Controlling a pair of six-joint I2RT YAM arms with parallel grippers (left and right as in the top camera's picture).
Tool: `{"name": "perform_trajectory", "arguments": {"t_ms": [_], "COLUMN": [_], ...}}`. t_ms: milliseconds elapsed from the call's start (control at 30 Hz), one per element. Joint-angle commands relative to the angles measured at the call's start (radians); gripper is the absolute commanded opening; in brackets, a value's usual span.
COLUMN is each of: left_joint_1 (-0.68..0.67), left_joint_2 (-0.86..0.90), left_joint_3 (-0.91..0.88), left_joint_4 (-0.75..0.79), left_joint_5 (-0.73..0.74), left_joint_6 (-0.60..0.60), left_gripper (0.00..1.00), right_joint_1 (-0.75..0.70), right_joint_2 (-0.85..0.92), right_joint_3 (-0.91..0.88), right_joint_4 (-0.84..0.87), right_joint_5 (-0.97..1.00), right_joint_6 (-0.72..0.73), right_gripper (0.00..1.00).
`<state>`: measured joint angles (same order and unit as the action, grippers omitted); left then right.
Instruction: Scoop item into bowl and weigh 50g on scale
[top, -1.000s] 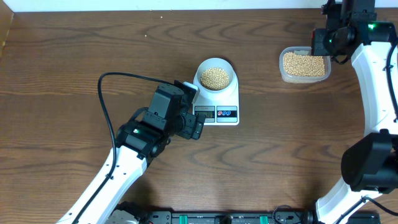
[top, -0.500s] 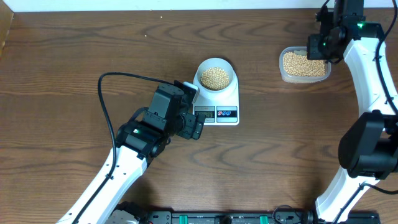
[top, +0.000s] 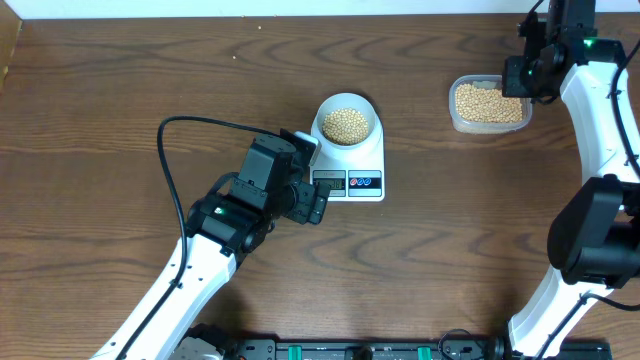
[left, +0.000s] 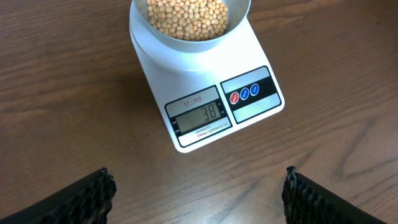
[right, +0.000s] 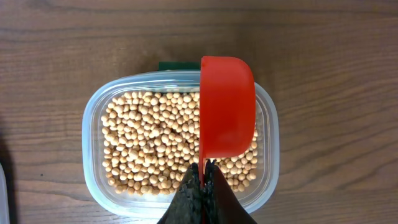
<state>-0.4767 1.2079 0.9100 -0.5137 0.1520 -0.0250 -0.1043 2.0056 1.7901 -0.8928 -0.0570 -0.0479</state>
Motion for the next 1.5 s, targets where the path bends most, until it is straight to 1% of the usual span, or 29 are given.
{"name": "perform_trajectory", "arguments": {"t_ms": [0, 333, 467, 900, 1200, 1467], "left_joint_1": [0.004, 0.004, 0.004, 0.004, 0.004, 0.004], "left_joint_2": [-0.006, -0.006, -0.006, -0.006, -0.006, -0.006], "left_joint_3": [0.001, 0.001, 0.001, 0.001, 0.001, 0.001], "left_joint_4": [-0.001, -0.001, -0.001, -0.001, -0.001, -0.001], "left_joint_5": [0.005, 0.005, 0.005, 0.005, 0.005, 0.005], "left_joint_6": [0.01, 0.01, 0.01, 0.01, 0.01, 0.01], "left_gripper": [0.88, 0.88, 0.88, 0.88, 0.88, 0.88], "right_joint_1": [-0.003, -0.003, -0.003, -0.003, -0.013, -0.044], "right_joint_2": [0.011, 0.027, 0.045, 0.056, 0.06, 0.06], "right_joint_3": [-0.006, -0.026, -0.026, -0.028, -0.064, -0.11], "right_joint_4": [0.003, 0.014, -0.005, -0.075, -0.057, -0.024], "right_joint_5": [-0.026, -0.093, -0.125, -0.145, -0.318, -0.356], "right_joint_6": [-0.002, -0.002, -0.002, 0.006, 0.006, 0.025], "right_gripper": [0.01, 0.01, 0.01, 0.01, 0.01, 0.01]}}
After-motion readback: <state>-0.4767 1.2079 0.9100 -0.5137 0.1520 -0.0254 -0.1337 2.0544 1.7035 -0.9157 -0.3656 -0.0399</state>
